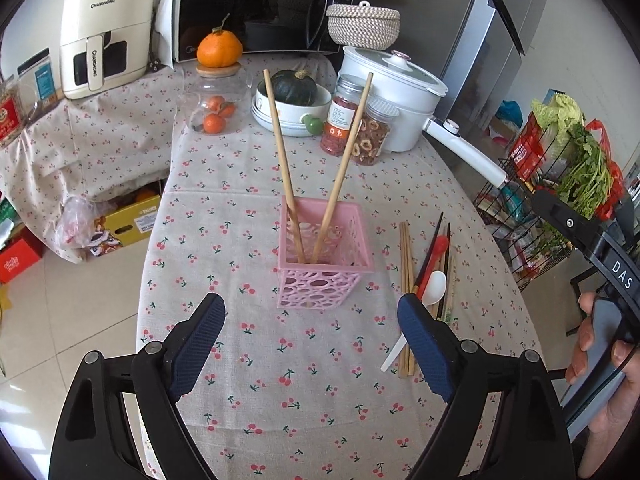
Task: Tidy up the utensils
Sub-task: 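Grasp the black chopstick with the left tool while the right tool reaches for the white spoon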
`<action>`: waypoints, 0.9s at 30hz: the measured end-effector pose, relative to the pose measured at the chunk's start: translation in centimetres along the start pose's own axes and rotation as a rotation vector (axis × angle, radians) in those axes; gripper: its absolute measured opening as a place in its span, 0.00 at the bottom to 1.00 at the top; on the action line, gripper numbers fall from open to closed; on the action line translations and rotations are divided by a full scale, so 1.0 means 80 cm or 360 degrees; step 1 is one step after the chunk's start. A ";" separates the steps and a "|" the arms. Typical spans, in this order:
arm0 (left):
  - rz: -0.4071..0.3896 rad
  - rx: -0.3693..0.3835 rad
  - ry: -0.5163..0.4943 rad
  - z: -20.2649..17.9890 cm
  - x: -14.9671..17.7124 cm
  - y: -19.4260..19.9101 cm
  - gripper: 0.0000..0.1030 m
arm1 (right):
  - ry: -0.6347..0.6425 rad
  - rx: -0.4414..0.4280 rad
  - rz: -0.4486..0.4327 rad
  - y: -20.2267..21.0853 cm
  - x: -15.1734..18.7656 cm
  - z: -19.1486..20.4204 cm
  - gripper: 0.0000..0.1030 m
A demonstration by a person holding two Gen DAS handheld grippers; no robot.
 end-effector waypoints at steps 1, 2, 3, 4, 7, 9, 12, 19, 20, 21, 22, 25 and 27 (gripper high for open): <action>-0.0003 0.0000 -0.0013 -0.006 0.002 0.002 0.87 | -0.0007 0.0010 0.0015 0.003 0.005 -0.007 0.93; -0.0005 -0.0003 -0.0027 -0.011 0.004 0.002 0.87 | -0.0019 0.0016 0.0031 0.007 0.010 -0.014 0.93; -0.0006 -0.0006 -0.0042 -0.017 0.006 0.003 0.87 | -0.0037 0.0019 0.0048 0.010 0.015 -0.022 0.93; -0.0005 -0.0009 -0.0058 -0.022 0.009 0.003 0.87 | -0.0057 0.0022 0.0066 0.012 0.020 -0.028 0.93; 0.0008 -0.0015 -0.0121 -0.042 0.018 0.002 0.87 | -0.0106 0.0051 0.0116 0.018 0.033 -0.051 0.93; 0.0014 -0.0021 -0.0171 -0.056 0.022 -0.001 0.87 | -0.0126 0.0085 0.0140 0.021 0.038 -0.067 0.93; 0.0031 -0.0018 -0.0236 -0.079 0.028 -0.005 0.88 | -0.0159 0.0116 0.0203 0.021 0.047 -0.088 0.93; 0.0096 -0.0011 -0.0379 -0.147 0.018 -0.033 0.87 | -0.0399 0.0140 0.0475 0.000 0.086 -0.145 0.93; 0.0109 -0.0008 -0.0406 -0.158 0.014 -0.040 0.87 | -0.0441 0.0148 0.0520 -0.003 0.093 -0.154 0.93; 0.0130 -0.0003 -0.0424 -0.168 0.012 -0.048 0.87 | -0.0480 0.0162 0.0569 -0.007 0.101 -0.163 0.93; 0.0158 0.0011 -0.0432 -0.178 0.009 -0.058 0.87 | -0.0514 0.0178 0.0616 -0.010 0.110 -0.172 0.93; 0.0262 0.0076 -0.0393 -0.205 0.000 -0.094 0.86 | -0.0588 0.0228 0.0712 -0.019 0.128 -0.195 0.93; 0.0316 0.0123 -0.0346 -0.220 -0.009 -0.119 0.66 | -0.0610 0.0243 0.0753 -0.024 0.134 -0.205 0.93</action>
Point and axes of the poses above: each gripper's, at about its wrist camera, not at the fingertips, and y roughly against the way its jaws point, z to its left, x to its underside, the point moved 10 cm from there along -y, roughly the way its jaws point, and after that the axes turned 9 degrees about -x, right-handed, at the moved point
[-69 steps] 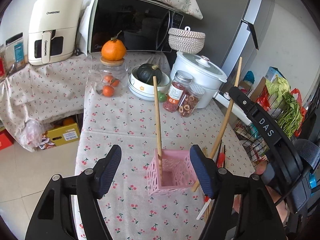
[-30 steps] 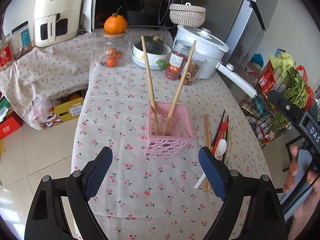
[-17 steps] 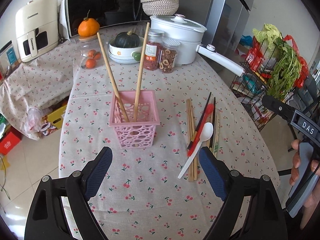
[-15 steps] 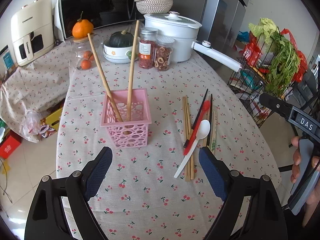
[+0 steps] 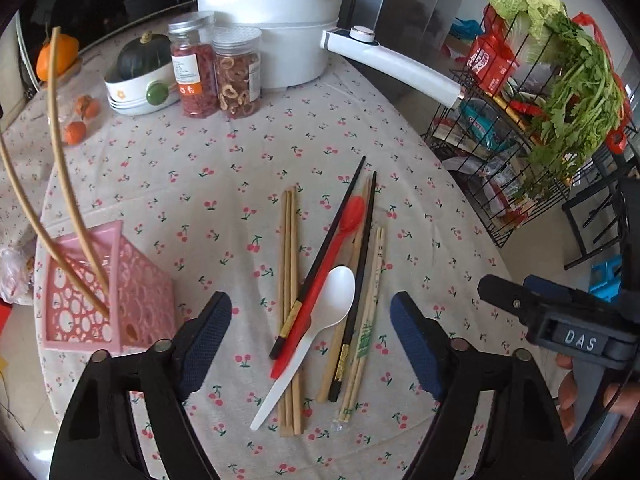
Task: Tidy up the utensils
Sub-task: 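Grasp the black chopstick with the left tool while the right tool reaches for the white spoon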
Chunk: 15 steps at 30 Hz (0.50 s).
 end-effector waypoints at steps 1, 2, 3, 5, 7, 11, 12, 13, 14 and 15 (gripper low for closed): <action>0.0032 0.0037 0.0012 -0.006 -0.008 -0.014 0.40 | -0.0008 0.0000 0.0012 -0.003 -0.001 -0.004 0.93; 0.0072 0.0073 0.0019 -0.012 -0.014 -0.028 0.23 | -0.0018 0.0001 0.0020 -0.004 -0.003 -0.007 0.93; 0.0103 0.0087 0.0035 -0.016 -0.020 -0.041 0.21 | -0.0024 0.0002 0.0025 -0.006 -0.006 -0.009 0.93; 0.0124 0.0073 0.0043 -0.020 -0.033 -0.061 0.20 | -0.0029 0.0003 0.0022 -0.008 -0.013 -0.010 0.93; 0.0120 0.0052 0.0011 -0.026 -0.045 -0.076 0.18 | -0.0033 -0.0006 0.0029 -0.011 -0.018 -0.012 0.93; 0.0143 0.0027 -0.0050 -0.039 -0.064 -0.100 0.16 | -0.0070 -0.0032 0.0053 -0.024 -0.026 -0.017 0.93; 0.0153 0.0015 -0.0072 -0.043 -0.067 -0.106 0.16 | -0.0082 -0.0030 0.0060 -0.028 -0.028 -0.020 0.93; 0.0165 0.0000 -0.0094 -0.045 -0.069 -0.112 0.15 | -0.0096 -0.0029 0.0067 -0.031 -0.029 -0.023 0.93; 0.0179 -0.0011 -0.0112 -0.048 -0.070 -0.118 0.15 | -0.0113 -0.0027 0.0072 -0.033 -0.030 -0.027 0.93; 0.0196 -0.0016 -0.0129 -0.052 -0.072 -0.124 0.15 | -0.0134 -0.0028 0.0078 -0.036 -0.031 -0.031 0.93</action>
Point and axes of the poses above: each gripper's, at about its wrist camera, not at the fingertips, and y roughly against the way its jaws point, z to its left, x to its underside, the point moved 10 cm from there along -y, roughly the way its jaws point, and after that the axes turned 9 degrees about -x, right-handed, at the moved point
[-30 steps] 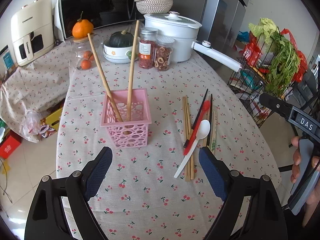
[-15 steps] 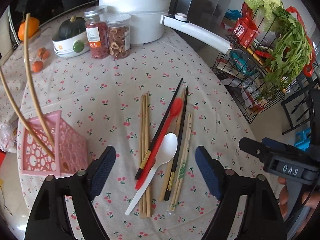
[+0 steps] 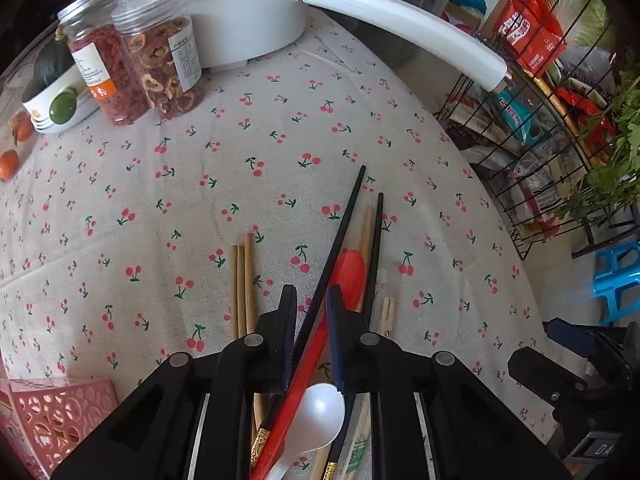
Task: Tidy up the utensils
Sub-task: 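Grasp the black chopstick with the left tool while the right tool reaches for the white spoon, then drop the black chopstick into the basket with the left tool while the right tool lifts the white spoon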
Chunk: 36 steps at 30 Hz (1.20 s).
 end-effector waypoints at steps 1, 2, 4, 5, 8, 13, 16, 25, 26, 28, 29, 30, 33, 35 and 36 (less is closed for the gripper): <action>0.0018 -0.0004 -0.0015 -0.003 -0.001 -0.005 0.15 | -0.0022 -0.0004 0.0003 -0.001 -0.001 -0.003 0.93; 0.0037 -0.0005 -0.0030 -0.006 0.000 -0.010 0.15 | -0.0046 -0.0010 0.0006 -0.002 -0.002 -0.007 0.93; 0.0066 -0.0025 -0.0068 -0.011 0.000 -0.018 0.15 | -0.0084 -0.0021 0.0007 -0.003 -0.003 -0.012 0.93; 0.0086 -0.0049 -0.0087 -0.012 0.003 -0.023 0.15 | -0.0094 -0.0023 0.0006 -0.002 -0.003 -0.014 0.93; 0.0082 -0.0100 -0.0110 -0.012 0.003 -0.029 0.13 | -0.0098 -0.0013 0.0002 -0.001 -0.004 -0.017 0.93; 0.0046 -0.0108 -0.0108 -0.006 0.006 -0.016 0.07 | -0.0095 -0.0016 0.0018 -0.004 0.000 -0.014 0.93; -0.0019 -0.0084 -0.0098 0.002 0.010 0.009 0.06 | -0.0076 -0.0002 0.0012 -0.005 0.000 -0.010 0.93; -0.0257 0.0047 -0.0088 0.032 0.049 0.118 0.05 | -0.0023 0.0010 0.0026 -0.012 0.007 0.013 0.93; -0.0285 0.0066 -0.0091 0.037 0.057 0.131 0.05 | -0.0007 0.0012 0.0031 -0.013 0.010 0.017 0.93; -0.0343 0.0090 -0.0097 0.044 0.073 0.154 0.05 | 0.0035 0.0012 0.0047 -0.018 0.015 0.029 0.93; -0.0366 0.0103 -0.0100 0.048 0.081 0.164 0.05 | 0.0056 0.0003 0.0056 -0.020 0.019 0.036 0.93; -0.0389 0.0115 -0.0097 0.053 0.092 0.173 0.06 | 0.0072 -0.0013 0.0068 -0.022 0.022 0.043 0.93; -0.0437 0.0148 -0.0071 0.070 0.119 0.197 0.06 | 0.0105 -0.0100 0.0114 -0.030 0.036 0.070 0.93; -0.0481 0.0147 -0.0050 0.083 0.135 0.210 0.06 | 0.0123 -0.0158 0.0137 -0.036 0.045 0.089 0.93; -0.0504 0.0143 -0.0037 0.090 0.142 0.214 0.06 | 0.0136 -0.0184 0.0145 -0.039 0.049 0.098 0.93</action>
Point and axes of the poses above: each gripper's, at about its wrist camera, not at the fingertips, and y roughly against the way its jaws point, z to its left, x to its underside, the point moved 10 cm from there along -y, roughly the way its jaws point, and after that the axes turned 9 degrees about -x, right-handed, at the moved point
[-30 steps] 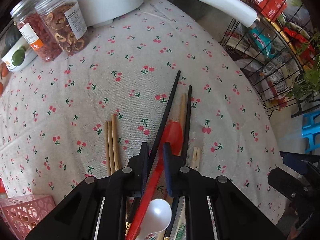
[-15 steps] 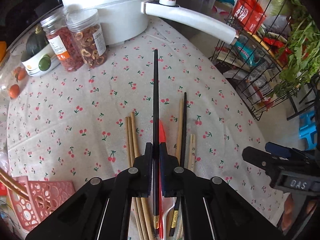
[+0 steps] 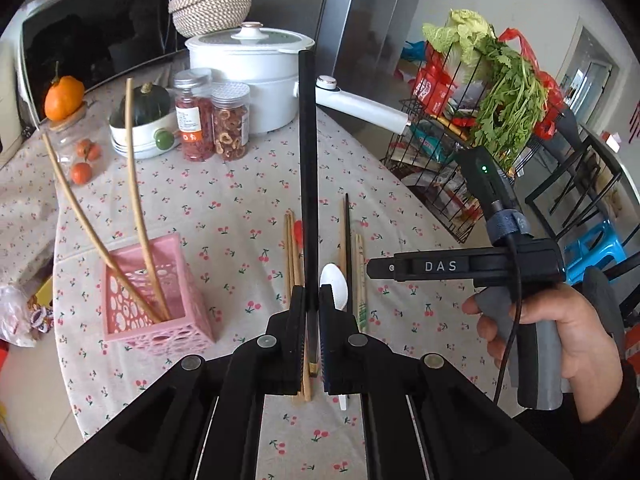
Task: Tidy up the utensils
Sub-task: 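Drop the black chopstick into the basket with the left tool while the right tool lifts the white spoon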
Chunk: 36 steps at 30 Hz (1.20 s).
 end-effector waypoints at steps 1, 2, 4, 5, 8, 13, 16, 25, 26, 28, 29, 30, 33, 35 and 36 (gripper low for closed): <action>-0.0026 -0.0004 0.0017 0.009 0.006 0.006 0.06 | 0.0013 -0.0022 0.0007 -0.005 0.002 0.008 0.91; -0.0051 -0.0007 0.0048 0.019 0.011 0.011 0.06 | 0.0026 -0.0044 0.0007 -0.009 0.003 0.016 0.86; -0.0047 0.0001 0.0135 0.034 0.019 0.016 0.06 | 0.0075 -0.0091 0.0017 -0.020 0.003 0.032 0.71; -0.0046 0.0023 0.0163 0.039 0.019 0.017 0.06 | 0.0107 -0.0117 0.0031 -0.026 0.004 0.040 0.58; -0.0094 0.0012 0.0173 0.053 0.017 0.028 0.06 | 0.0199 -0.0117 0.0072 -0.042 0.007 0.055 0.40; -0.0101 0.0033 0.0172 0.062 0.022 0.036 0.06 | 0.0268 -0.0056 0.0053 -0.058 0.001 0.061 0.28; -0.0109 0.0024 0.0160 0.067 0.024 0.039 0.06 | 0.0271 -0.0034 0.0055 -0.065 0.000 0.057 0.18; -0.0209 -0.0005 0.0205 0.088 0.016 0.067 0.06 | 0.0349 -0.0029 -0.0129 -0.040 -0.008 0.070 0.02; -0.0239 -0.0013 0.0207 0.091 0.013 0.074 0.06 | 0.0374 -0.0038 -0.0172 -0.029 -0.008 0.075 0.02; -0.0305 -0.0023 0.0219 0.097 0.005 0.092 0.06 | 0.0427 -0.0058 -0.0268 -0.006 -0.010 0.089 0.02; -0.0338 -0.0019 0.0233 0.100 0.001 0.102 0.06 | 0.0449 -0.0069 -0.0316 0.006 -0.010 0.096 0.02; -0.0376 -0.0012 0.0251 0.103 -0.004 0.112 0.06 | 0.0465 -0.0083 -0.0365 0.016 -0.011 0.104 0.02; -0.0514 -0.0037 0.0294 0.115 -0.017 0.143 0.06 | 0.0496 -0.0128 -0.0509 0.049 -0.012 0.123 0.02; -0.0618 -0.0094 0.0314 0.125 -0.026 0.162 0.06 | 0.0518 -0.0142 -0.0593 0.068 -0.013 0.134 0.02; -0.0666 -0.0124 0.0323 0.131 -0.030 0.170 0.06 | 0.0528 -0.0149 -0.0626 0.074 -0.013 0.139 0.02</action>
Point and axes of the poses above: each gripper's, at about its wrist camera, not at the fingertips, and y roughly against the way its jaws point, z to its left, x to its underside, the point moved 10 cm from there along -y, roughly the way its jaws point, and after that the axes turned 9 degrees about -x, right-handed, at the moved point
